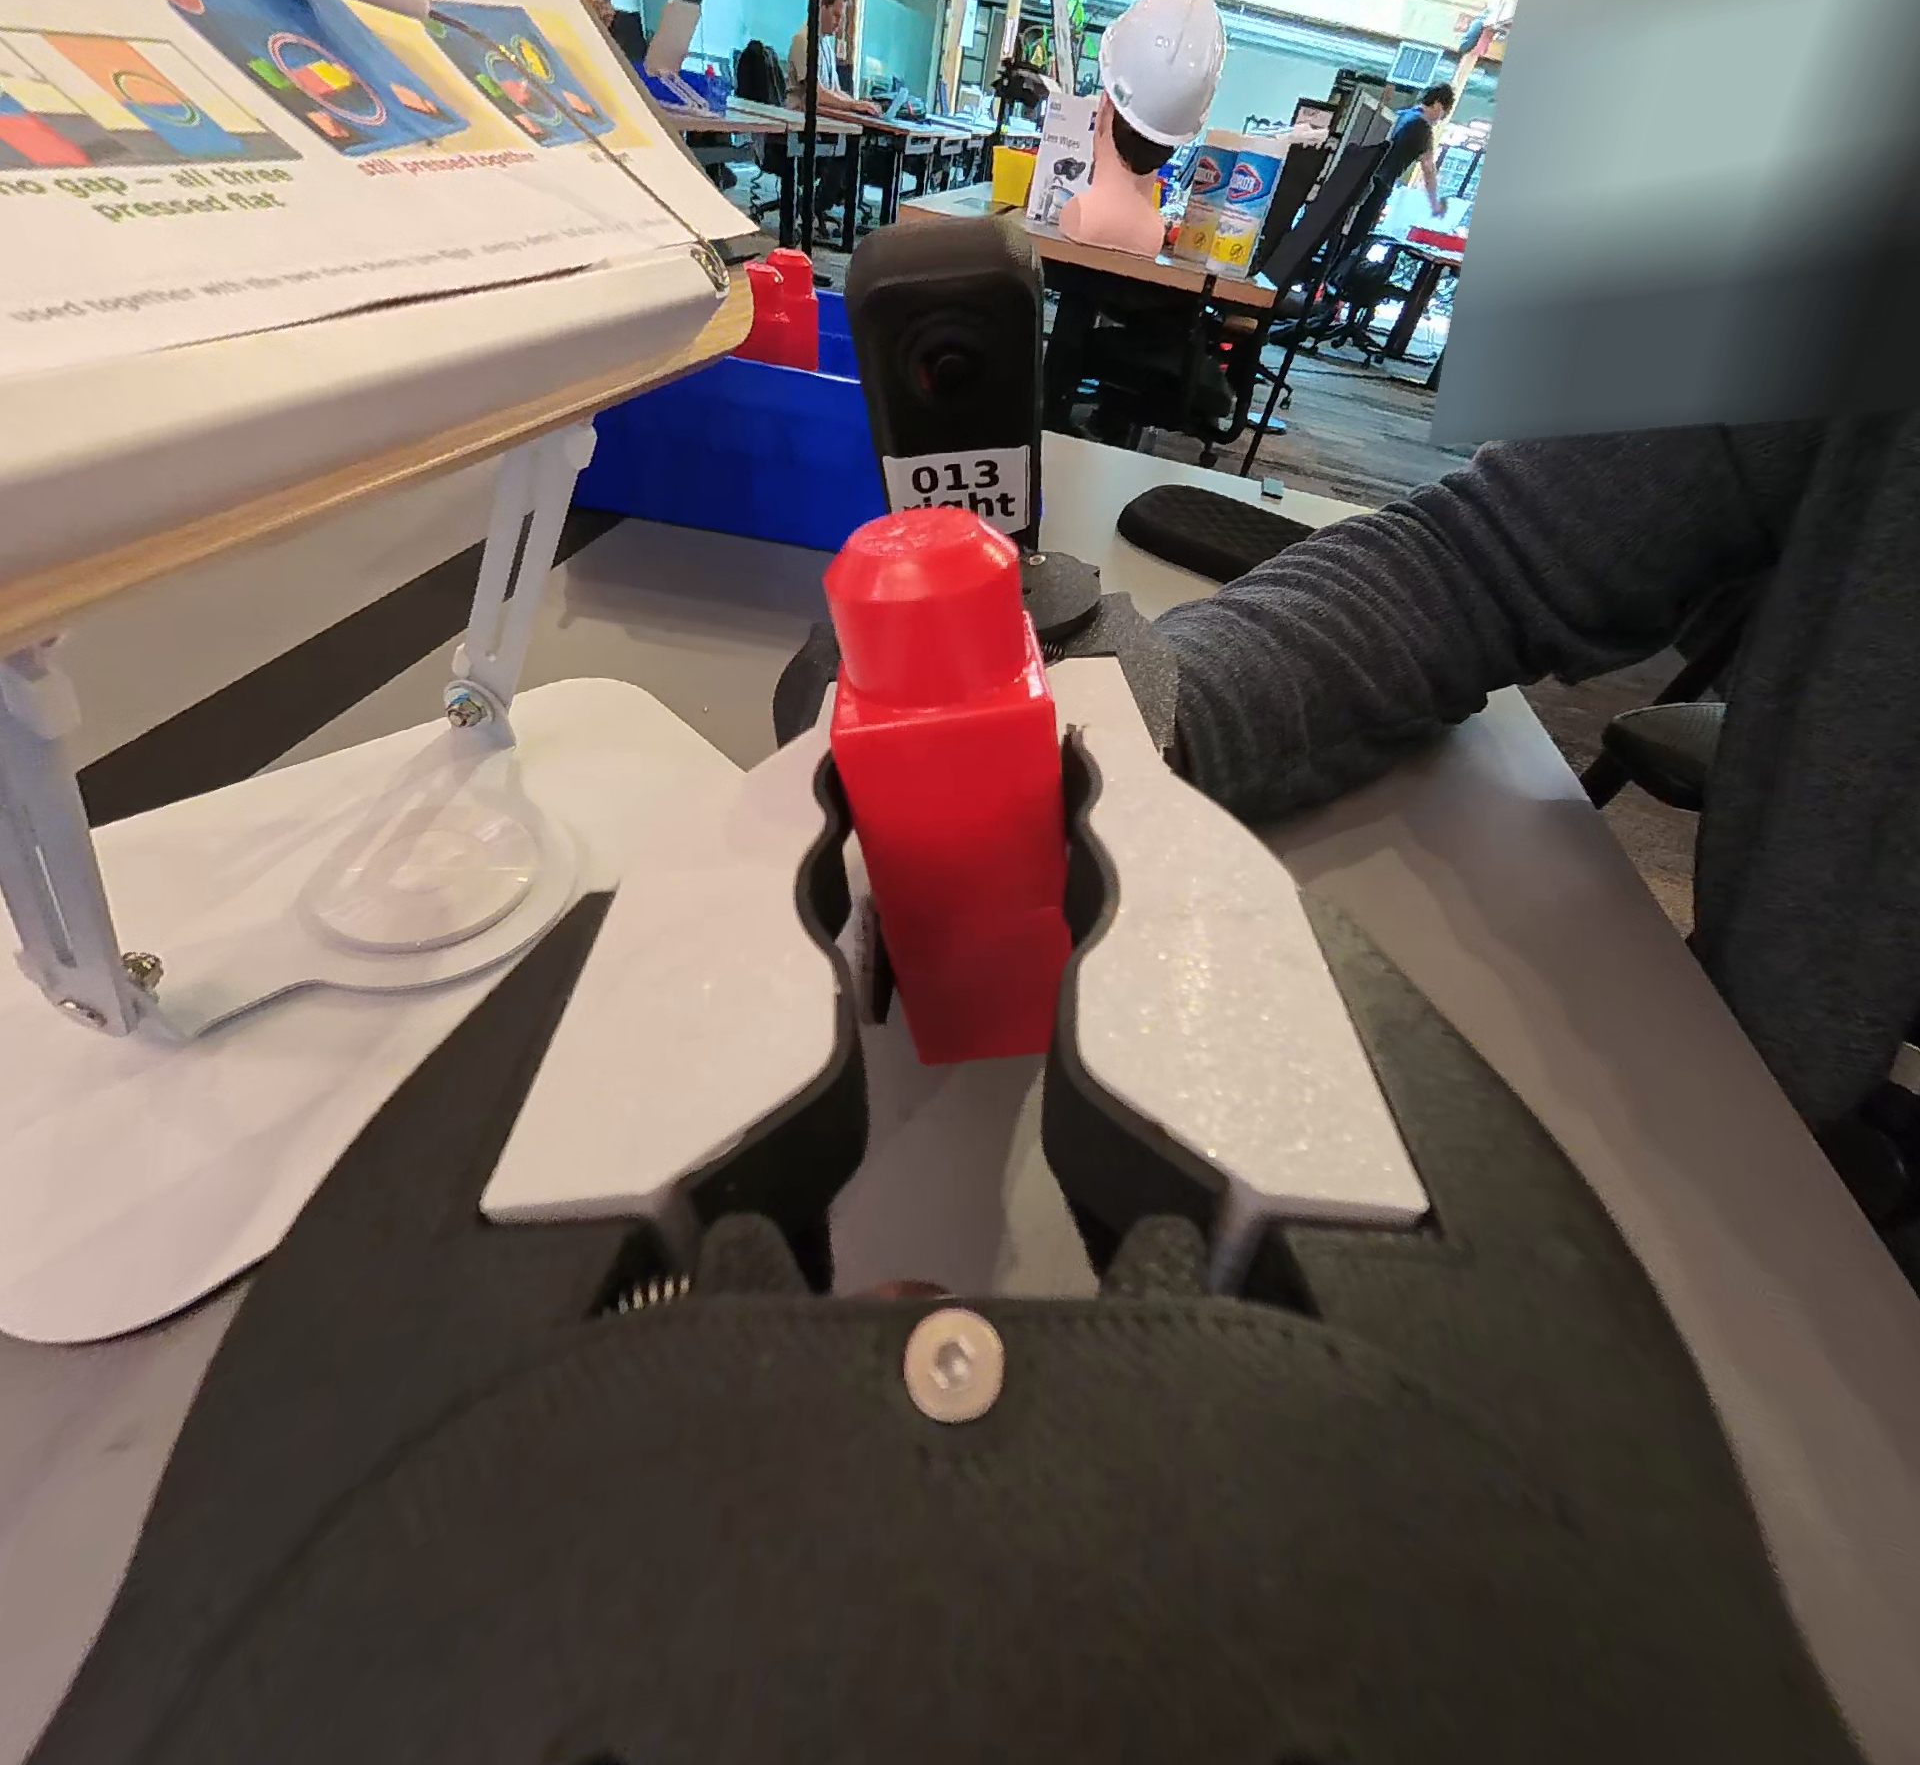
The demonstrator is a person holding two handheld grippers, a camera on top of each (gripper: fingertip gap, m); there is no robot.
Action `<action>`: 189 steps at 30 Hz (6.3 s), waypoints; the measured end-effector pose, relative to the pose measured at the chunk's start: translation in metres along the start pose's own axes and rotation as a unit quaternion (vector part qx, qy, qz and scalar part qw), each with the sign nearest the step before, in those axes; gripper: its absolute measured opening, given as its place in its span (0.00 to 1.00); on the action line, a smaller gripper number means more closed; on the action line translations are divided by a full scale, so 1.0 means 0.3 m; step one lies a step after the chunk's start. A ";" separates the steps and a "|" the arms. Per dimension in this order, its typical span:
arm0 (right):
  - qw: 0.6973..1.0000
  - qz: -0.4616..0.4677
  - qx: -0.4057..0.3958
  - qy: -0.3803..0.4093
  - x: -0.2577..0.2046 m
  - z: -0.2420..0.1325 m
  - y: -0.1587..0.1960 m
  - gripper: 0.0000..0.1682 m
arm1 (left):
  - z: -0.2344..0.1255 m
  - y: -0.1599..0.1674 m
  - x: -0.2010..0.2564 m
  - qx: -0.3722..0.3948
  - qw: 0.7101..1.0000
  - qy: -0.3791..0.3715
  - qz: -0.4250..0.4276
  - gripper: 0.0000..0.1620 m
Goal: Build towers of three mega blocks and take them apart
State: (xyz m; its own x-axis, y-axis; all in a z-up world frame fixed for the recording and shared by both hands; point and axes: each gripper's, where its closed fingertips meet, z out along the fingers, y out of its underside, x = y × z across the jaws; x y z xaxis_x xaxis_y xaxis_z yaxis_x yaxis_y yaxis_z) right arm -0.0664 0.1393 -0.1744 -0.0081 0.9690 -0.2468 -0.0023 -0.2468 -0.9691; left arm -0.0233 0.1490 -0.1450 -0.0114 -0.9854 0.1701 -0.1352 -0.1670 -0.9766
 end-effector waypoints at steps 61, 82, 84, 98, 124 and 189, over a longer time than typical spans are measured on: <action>0.991 0.041 0.124 -0.011 0.029 -0.103 -0.095 0.21 | -0.356 -0.084 -0.162 -0.040 0.974 -0.224 -0.021 0.23; 0.992 0.040 0.117 -0.021 0.018 -0.098 -0.089 0.21 | -0.815 0.101 -0.441 -0.281 0.890 -0.350 -0.073 0.22; 0.992 0.040 0.117 -0.021 0.018 -0.098 -0.088 0.21 | -0.780 0.151 -0.443 -0.308 0.888 -0.328 -0.091 0.24; 0.992 0.039 0.117 -0.022 0.016 -0.098 -0.088 0.21 | -0.713 0.379 -0.521 -0.413 0.829 -0.339 -0.162 0.27; 0.993 0.036 0.112 -0.022 0.012 -0.093 -0.085 0.21 | -0.833 0.318 -0.516 -0.530 0.765 -0.317 -0.181 0.16; 0.999 -0.007 0.046 -0.001 -0.008 -0.037 -0.038 0.21 | -0.561 -0.118 -0.277 -0.449 0.870 -0.201 -0.033 0.20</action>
State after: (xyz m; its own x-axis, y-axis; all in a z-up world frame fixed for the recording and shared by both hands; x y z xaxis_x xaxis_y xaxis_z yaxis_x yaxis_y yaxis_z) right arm -0.0553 0.1397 -0.1627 -0.0086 0.9726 -0.2325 -0.0938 -0.2323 -0.9681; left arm -0.1842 0.2424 -0.1023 0.3495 -0.9368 -0.0143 -0.8440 -0.3081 -0.4391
